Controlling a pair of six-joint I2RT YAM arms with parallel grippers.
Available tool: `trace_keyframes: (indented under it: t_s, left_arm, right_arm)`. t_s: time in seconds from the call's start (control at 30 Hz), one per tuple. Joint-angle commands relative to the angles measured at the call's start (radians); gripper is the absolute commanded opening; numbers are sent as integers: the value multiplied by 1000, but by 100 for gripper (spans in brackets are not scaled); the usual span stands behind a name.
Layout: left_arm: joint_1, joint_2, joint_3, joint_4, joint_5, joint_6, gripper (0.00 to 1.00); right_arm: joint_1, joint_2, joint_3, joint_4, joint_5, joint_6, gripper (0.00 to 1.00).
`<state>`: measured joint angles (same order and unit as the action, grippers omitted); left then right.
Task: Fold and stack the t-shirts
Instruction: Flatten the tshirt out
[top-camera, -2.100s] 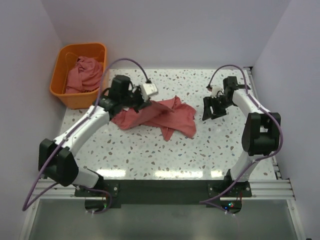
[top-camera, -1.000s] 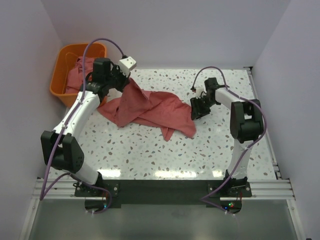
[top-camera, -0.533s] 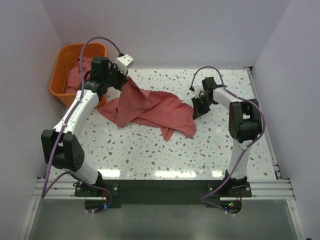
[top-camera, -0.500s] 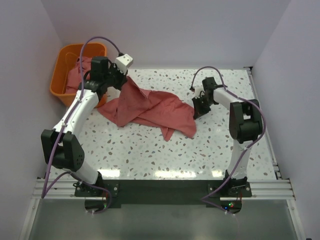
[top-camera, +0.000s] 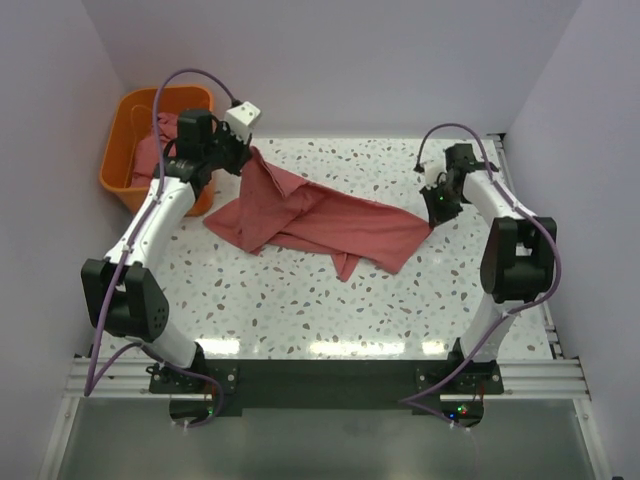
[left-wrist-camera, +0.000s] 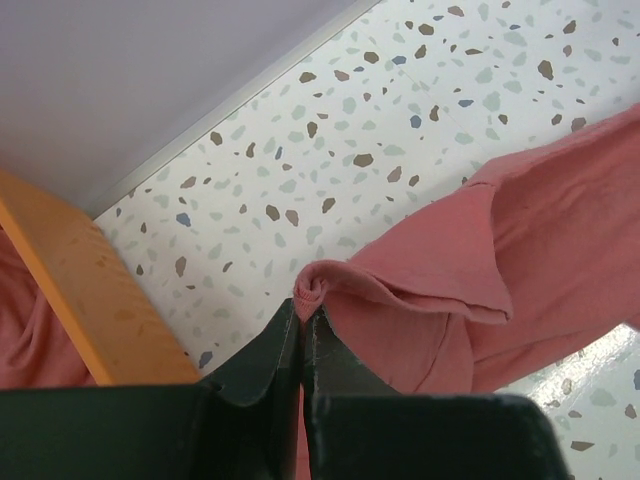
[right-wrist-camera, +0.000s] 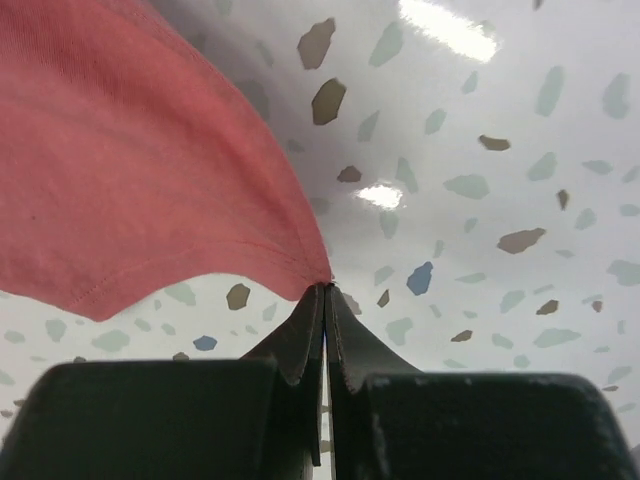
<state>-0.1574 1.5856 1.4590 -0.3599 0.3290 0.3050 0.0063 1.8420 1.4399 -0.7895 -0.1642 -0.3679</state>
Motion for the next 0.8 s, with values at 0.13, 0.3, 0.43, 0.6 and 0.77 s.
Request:
trace_keyframes:
  t_s: [0.13,0.3,0.43,0.6,0.77]
  left_arm:
    - [10,22,34,56,39,-27,0]
    - [10,42,52,52,47,-35,0]
    - [10,57,70,49,45,-37,0]
    - [10,77,93,49,38,-37,0]
    - [10,86,106,49,31,-37,0]
  right_arm:
    - [14,134,79,-119,-28,-66,0]
    - [12,148,114,-123,-14,-48,43]
    - [12,148,120,-125,-32,-36,58]
    - [11,204,140,-155,-70,-31,54]
    - [12,249,129,-129,-46,-31,49]
